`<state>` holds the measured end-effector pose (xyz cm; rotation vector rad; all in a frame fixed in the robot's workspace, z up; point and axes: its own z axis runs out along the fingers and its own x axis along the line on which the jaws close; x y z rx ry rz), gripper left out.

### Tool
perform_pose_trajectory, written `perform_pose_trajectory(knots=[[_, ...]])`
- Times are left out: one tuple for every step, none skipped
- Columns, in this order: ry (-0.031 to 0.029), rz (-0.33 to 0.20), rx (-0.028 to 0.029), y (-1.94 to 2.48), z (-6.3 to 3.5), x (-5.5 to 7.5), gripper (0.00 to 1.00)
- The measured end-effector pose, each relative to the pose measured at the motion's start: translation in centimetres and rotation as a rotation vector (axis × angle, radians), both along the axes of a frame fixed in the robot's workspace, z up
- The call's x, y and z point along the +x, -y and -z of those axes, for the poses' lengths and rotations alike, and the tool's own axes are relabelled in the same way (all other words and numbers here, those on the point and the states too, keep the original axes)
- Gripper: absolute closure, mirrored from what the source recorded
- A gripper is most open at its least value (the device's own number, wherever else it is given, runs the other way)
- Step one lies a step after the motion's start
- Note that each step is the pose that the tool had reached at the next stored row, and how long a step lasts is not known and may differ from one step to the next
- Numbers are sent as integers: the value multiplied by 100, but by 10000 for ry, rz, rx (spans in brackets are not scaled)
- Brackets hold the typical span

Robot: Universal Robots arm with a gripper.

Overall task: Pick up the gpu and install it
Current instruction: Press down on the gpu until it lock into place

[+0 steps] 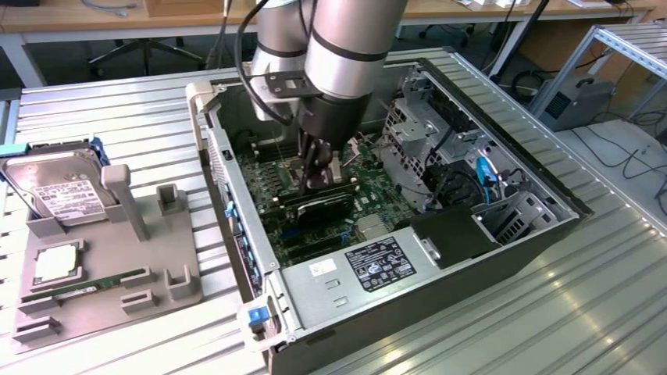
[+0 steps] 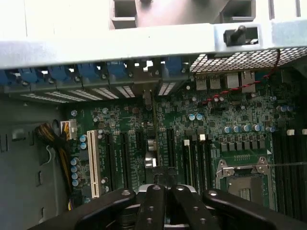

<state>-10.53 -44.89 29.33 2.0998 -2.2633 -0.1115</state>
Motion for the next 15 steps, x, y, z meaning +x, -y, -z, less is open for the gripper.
perform_pose_trajectory(knots=[[-44, -1, 5, 2, 0, 45, 89], [-90, -2, 8, 3, 0, 91, 89], [-147, 0, 10, 4, 1, 142, 89], [-195, -1, 12, 6, 0, 187, 89], [-242, -2, 16, 8, 1, 234, 89], [-285, 0, 21, 9, 1, 272, 89], [-319, -1, 28, 11, 1, 301, 89], [-341, -2, 31, 11, 0, 322, 89], [-353, -2, 34, 12, 1, 334, 89], [-356, -1, 34, 12, 1, 339, 89], [-356, -1, 34, 12, 1, 340, 89], [-357, -1, 34, 11, 1, 340, 89], [-357, -1, 34, 11, 0, 340, 89], [-357, -1, 34, 11, 1, 340, 89], [-357, -1, 34, 11, 1, 340, 89]])
